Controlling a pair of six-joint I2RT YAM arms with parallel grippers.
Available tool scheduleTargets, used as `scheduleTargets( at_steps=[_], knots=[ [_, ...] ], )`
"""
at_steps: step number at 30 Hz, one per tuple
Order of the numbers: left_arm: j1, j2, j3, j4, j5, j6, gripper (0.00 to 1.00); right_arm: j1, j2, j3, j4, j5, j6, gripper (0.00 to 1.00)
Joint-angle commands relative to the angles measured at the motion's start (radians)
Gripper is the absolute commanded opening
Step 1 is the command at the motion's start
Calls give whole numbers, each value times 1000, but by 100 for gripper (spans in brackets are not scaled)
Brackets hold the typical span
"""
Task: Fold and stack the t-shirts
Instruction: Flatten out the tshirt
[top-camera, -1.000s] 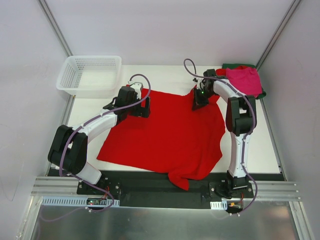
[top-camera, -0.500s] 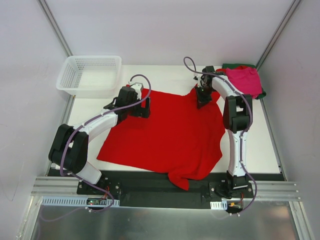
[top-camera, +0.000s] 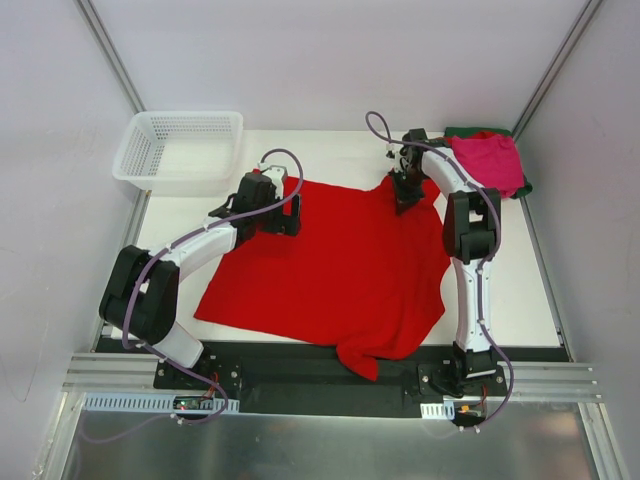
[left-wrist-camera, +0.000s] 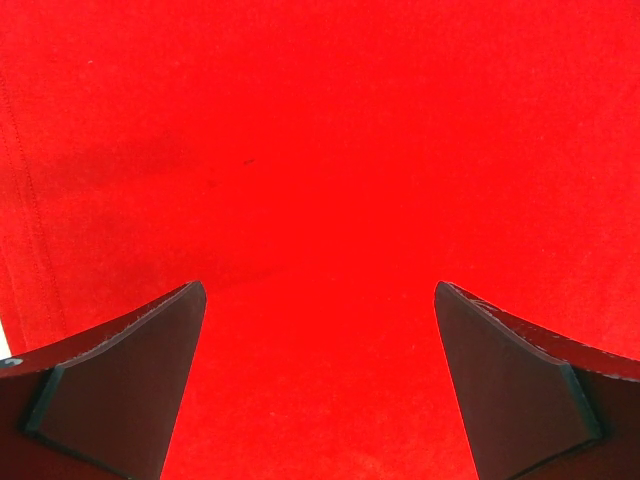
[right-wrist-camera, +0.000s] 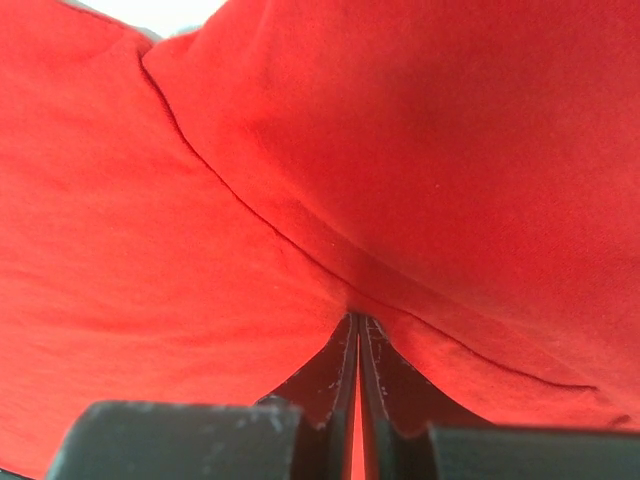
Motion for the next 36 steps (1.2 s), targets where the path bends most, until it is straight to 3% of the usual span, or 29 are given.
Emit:
scheduleTargets(
  at_steps=[1, 20, 36],
  knots=[
    [9, 5, 38, 7, -11, 22, 99, -1, 42, 77, -18, 53, -24, 6],
    [9, 17, 42, 7, -15, 22, 99, -25, 147, 274, -69, 125, -55, 6],
    [20, 37, 44, 6, -18, 23, 99, -24, 154, 325, 15, 139, -116, 6]
  ],
)
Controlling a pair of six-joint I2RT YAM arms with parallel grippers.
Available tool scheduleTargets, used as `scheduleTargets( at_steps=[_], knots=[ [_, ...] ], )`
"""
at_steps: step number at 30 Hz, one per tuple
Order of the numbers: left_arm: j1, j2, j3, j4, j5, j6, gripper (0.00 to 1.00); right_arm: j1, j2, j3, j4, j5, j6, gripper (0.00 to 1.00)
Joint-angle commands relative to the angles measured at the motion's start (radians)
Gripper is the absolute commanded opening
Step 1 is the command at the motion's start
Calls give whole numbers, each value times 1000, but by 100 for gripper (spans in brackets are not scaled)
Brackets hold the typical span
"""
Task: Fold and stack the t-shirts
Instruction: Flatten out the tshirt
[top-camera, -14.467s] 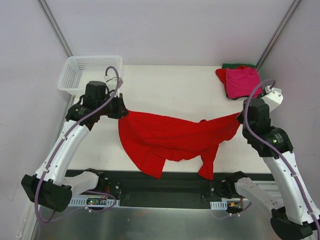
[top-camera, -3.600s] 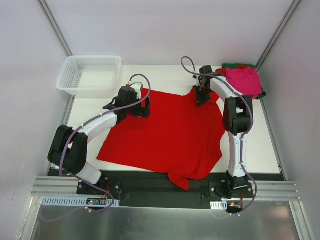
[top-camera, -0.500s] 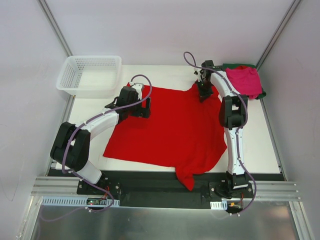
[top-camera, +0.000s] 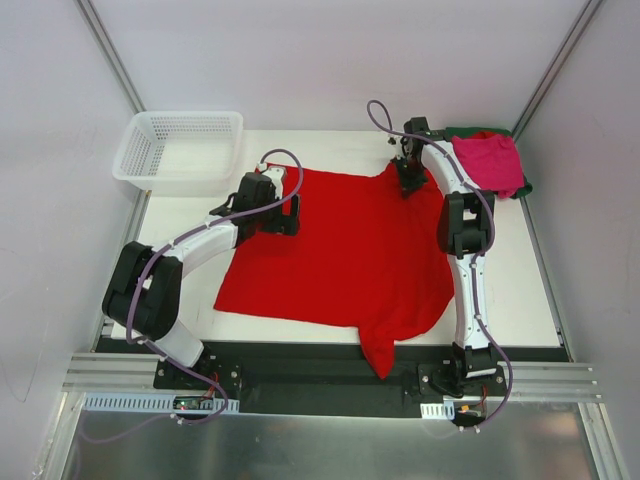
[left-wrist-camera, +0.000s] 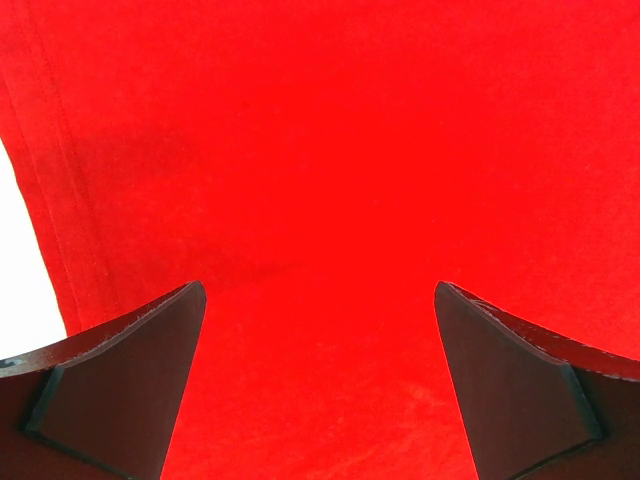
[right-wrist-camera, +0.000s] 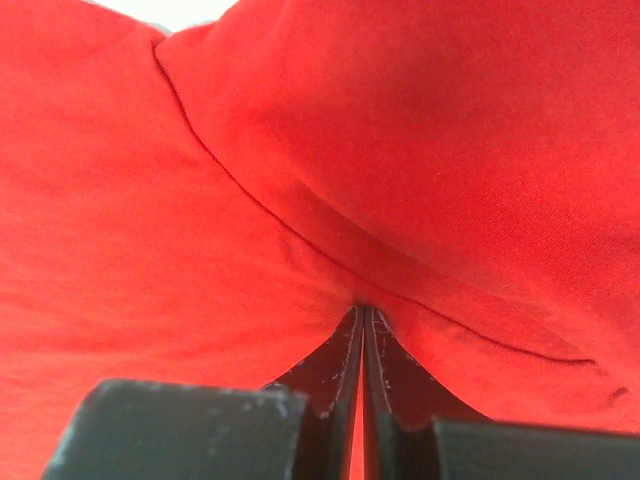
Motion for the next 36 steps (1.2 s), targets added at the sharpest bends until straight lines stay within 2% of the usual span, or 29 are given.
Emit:
scheduleTargets(
  at_steps=[1, 22, 36],
  knots=[
    [8, 15, 35, 7, -19, 20, 99, -7, 0, 42, 58, 19, -56, 6],
    [17, 32, 35, 6, -26, 26, 99, 21, 23, 57, 184, 31, -167, 5],
    [34, 66, 53, 6, -19, 23, 99, 27, 37, 75, 282, 19, -184, 2]
  ],
)
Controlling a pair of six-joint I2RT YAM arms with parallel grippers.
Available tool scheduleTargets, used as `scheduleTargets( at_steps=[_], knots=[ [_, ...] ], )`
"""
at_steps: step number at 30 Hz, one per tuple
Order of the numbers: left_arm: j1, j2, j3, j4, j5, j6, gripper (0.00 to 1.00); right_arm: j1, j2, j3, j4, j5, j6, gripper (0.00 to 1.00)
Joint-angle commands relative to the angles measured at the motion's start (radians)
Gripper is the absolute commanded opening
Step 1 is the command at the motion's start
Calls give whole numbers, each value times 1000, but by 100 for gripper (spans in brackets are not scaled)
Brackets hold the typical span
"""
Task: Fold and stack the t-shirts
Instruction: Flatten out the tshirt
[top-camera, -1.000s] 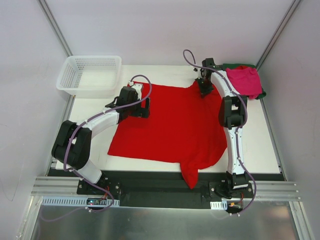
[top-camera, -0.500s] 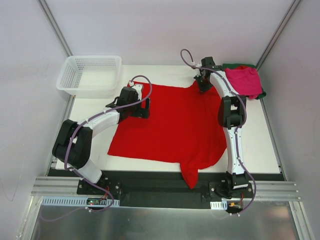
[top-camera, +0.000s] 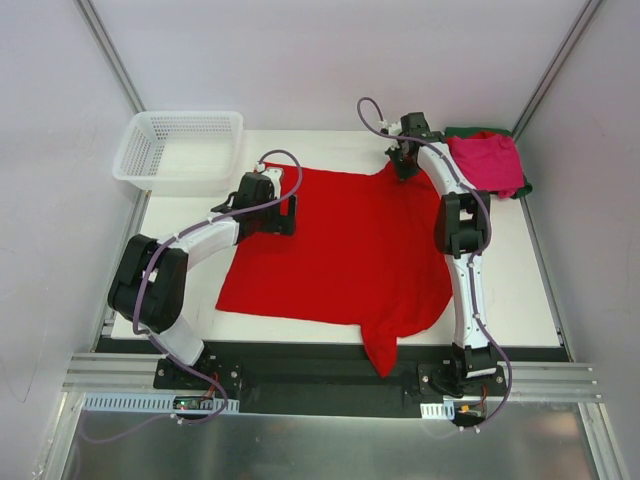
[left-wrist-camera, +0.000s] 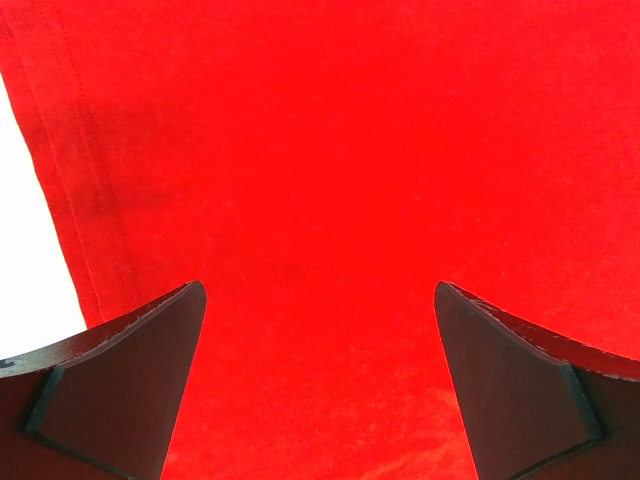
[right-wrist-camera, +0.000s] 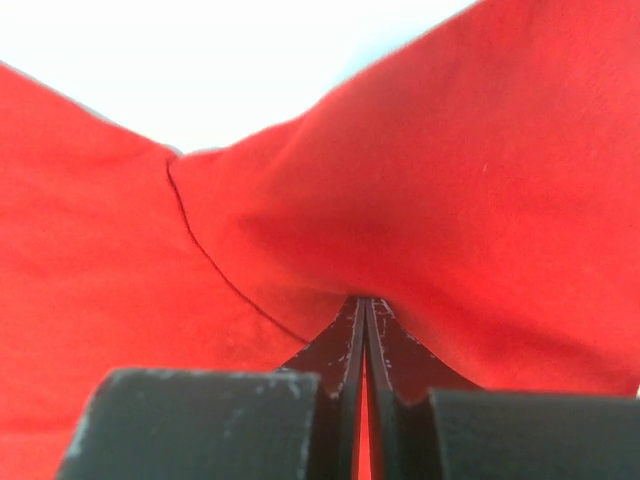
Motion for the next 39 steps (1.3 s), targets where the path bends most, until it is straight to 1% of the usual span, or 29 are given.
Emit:
scheduleTargets(
  at_steps=[1, 10, 12, 13, 15, 20, 22, 25, 26, 28, 31, 32, 33, 34, 35, 36, 37, 38, 39],
  knots=[
    [13, 12, 41, 6, 1, 12, 99, 13, 11, 59, 70, 1, -18, 2],
    [15, 13, 41, 6, 10, 7, 99, 19, 9, 68, 166, 9, -22, 1],
    [15, 10, 40, 6, 12, 3, 99, 19, -12, 41, 221, 7, -18, 1],
    [15, 6, 40, 7, 15, 3, 99, 20, -26, -20, 248, 7, -15, 1],
    [15, -2, 38, 6, 18, 0, 99, 25, -81, -66, 295, 18, -16, 1],
    [15, -62, 32, 6, 35, -14, 99, 39, -233, -195, 349, 23, 7, 1],
    [15, -100, 27, 6, 41, -20, 99, 39, -326, -228, 341, 23, 36, 2],
    [13, -154, 12, 6, 50, -25, 99, 40, -471, -330, 349, 10, 91, 3],
    [13, -169, 9, 6, 52, -26, 99, 42, -513, -393, 364, 23, 100, 3],
    [15, -210, -8, 6, 56, -29, 99, 45, -619, -441, 375, 65, 119, 4],
    [13, -258, -29, 6, 72, -34, 99, 48, -716, -473, 316, 81, 151, 5],
    [15, -267, -34, 4, 81, -37, 99, 48, -733, -478, 262, 76, 168, 6],
    [13, -275, -39, 3, 87, -40, 99, 48, -751, -484, 225, 66, 188, 7],
    [13, -289, -42, 3, 116, -43, 99, 48, -773, -482, 182, 19, 221, 13],
    [13, -292, -42, 3, 131, -45, 99, 48, -778, -479, 83, -21, 240, 17],
    [12, -293, -42, 3, 151, -46, 99, 53, -779, -473, 31, -48, 254, 21],
    [12, -293, -36, -22, 188, -48, 99, 59, -784, -484, -20, -84, 286, 31],
    [12, -290, -34, -25, 214, -49, 100, 65, -804, -513, -77, -92, 301, 34],
    [12, -277, -30, -33, 234, -48, 99, 86, -822, -551, -91, -92, 315, 38]
  ],
)
